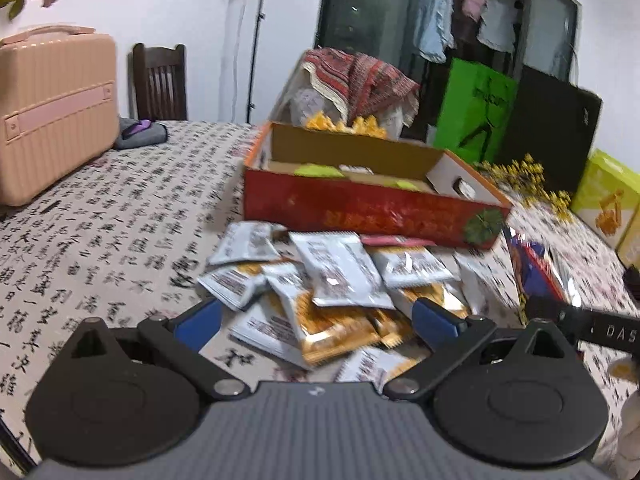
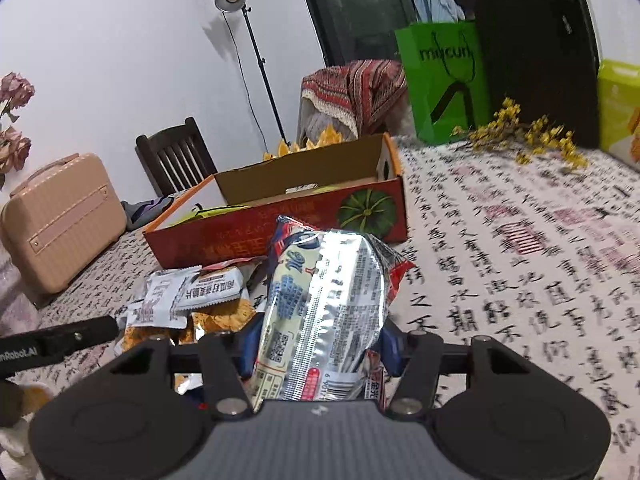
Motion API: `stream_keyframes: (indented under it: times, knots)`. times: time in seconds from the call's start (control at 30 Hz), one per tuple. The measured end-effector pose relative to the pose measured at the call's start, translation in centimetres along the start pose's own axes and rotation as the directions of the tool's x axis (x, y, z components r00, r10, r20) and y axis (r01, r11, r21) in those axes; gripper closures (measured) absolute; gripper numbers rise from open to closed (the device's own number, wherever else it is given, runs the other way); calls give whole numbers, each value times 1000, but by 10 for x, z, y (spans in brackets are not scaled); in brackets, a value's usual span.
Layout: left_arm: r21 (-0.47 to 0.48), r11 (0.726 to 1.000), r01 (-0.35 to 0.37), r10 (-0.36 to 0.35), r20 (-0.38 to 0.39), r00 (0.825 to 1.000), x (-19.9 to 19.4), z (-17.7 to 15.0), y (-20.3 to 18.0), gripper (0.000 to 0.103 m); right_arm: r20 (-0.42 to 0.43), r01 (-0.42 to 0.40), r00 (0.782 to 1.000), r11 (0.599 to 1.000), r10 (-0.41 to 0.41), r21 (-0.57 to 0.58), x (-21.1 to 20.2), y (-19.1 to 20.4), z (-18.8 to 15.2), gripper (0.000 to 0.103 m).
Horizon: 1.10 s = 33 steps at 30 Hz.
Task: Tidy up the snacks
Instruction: 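Hold the silver-blue bar with the right gripper while the left grasps a biscuit packet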
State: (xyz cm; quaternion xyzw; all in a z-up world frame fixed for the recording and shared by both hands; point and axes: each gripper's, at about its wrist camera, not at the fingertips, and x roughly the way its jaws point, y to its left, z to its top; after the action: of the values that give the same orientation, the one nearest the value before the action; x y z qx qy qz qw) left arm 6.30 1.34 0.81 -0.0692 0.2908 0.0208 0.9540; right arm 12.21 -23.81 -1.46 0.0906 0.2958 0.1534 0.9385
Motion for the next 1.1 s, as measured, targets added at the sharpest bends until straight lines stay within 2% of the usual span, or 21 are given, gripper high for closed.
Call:
stream_keyframes:
  times: [0.23,0.5,0.67,0.83,0.9,1.1]
  knots:
    - [77,997,31,-26,-73,997,6,-19,-28,0,13,4,1000,1000,-4,-4,-17,-8,-9,47]
    - [128,992,21,-4,-133,991,20,-35,-46,0,18,-4,1000,1000,5,-30,-24,-11,-20,47]
    - [148,989,8,15,-148,989,30,-42,-55,0,16,-14,1000,999,14,-35,-26,-13,-24,47]
    - [148,989,-5,23,-118,993,33,-44,-59,1,20,-19,1000,999,19,-33,-28,-15,-26,47]
    - [156,988,2,14,-97,995,30,-46,-60,15,21,-19,1000,999,19,-32,-29,-16,-27,47]
    - [166,986,16,-4,-69,998,20,-49,-63,34,17,-21,1000,999,22,-35,-29,-14,-30,47]
